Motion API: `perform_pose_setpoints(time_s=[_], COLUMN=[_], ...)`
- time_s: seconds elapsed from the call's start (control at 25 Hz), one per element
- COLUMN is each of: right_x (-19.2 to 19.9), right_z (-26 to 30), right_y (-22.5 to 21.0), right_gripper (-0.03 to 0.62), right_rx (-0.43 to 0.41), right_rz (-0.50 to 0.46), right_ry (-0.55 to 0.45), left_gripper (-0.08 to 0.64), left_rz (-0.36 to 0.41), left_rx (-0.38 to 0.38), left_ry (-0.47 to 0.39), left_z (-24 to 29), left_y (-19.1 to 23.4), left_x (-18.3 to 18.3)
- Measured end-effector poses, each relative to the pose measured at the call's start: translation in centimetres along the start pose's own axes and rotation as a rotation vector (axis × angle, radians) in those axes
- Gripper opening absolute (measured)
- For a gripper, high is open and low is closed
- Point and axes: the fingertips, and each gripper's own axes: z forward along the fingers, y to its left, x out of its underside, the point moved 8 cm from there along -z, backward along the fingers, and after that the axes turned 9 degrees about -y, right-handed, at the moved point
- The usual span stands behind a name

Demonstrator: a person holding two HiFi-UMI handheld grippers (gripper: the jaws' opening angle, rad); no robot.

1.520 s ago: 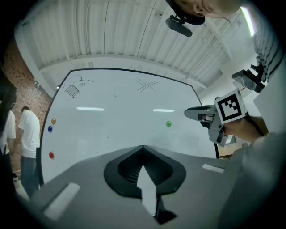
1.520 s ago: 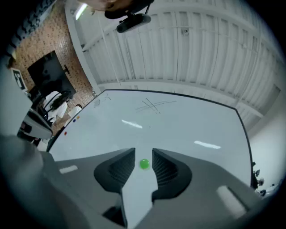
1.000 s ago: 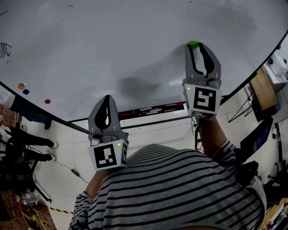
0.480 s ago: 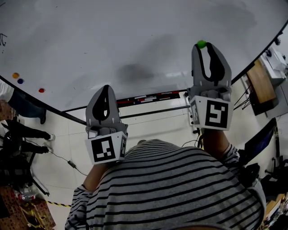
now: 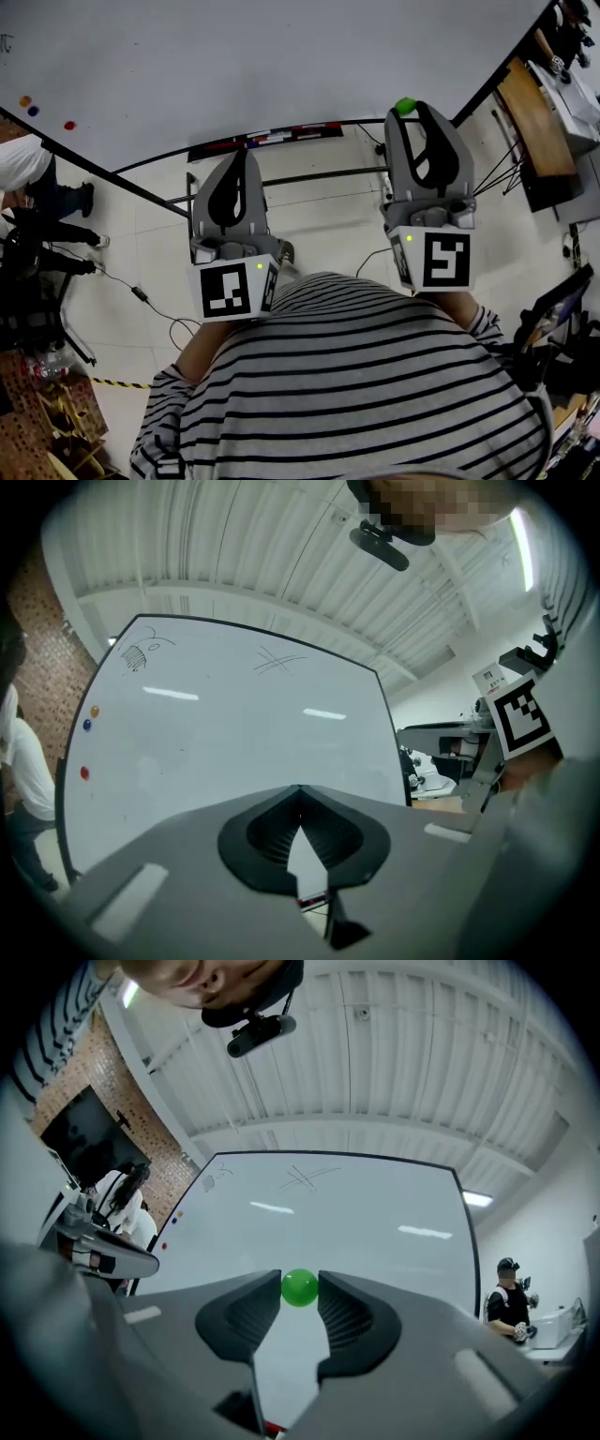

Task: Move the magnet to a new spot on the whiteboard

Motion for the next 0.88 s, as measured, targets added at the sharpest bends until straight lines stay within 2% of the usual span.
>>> perform_pose_setpoints(time_s=[0.16,0.36,0.52,0.88], right_x=[0.0,-0.7,-0.9,-1.7], right_z=[-3.7,-6.4,-7.2,-6.0], right_y=[-0.3,-0.8,-1.1,-1.6], right_gripper=[0.124,0.124,0.124,0.124], right_rx=[-0.038,-0.051,-0.048,-0.047], right_rz=[0.042,0.060,0.050,0.057], right_ry=[0.026,0.023,0.010,-0.007], left_gripper=[0.015,0.015,0.015,0.015], left_rz=[-0.004,-0.014,0.011,0.042], left_rx=[0.000,0.018,0.042,0.031], left_ry=[0.034,0.052,0.043,0.005], left_z=[-3.4,-5.4,-5.6,-4.0], left_y=[-3.8,-6.0,-6.8,-6.8], left_x=[0.3,0.0,-0.3,-1.4])
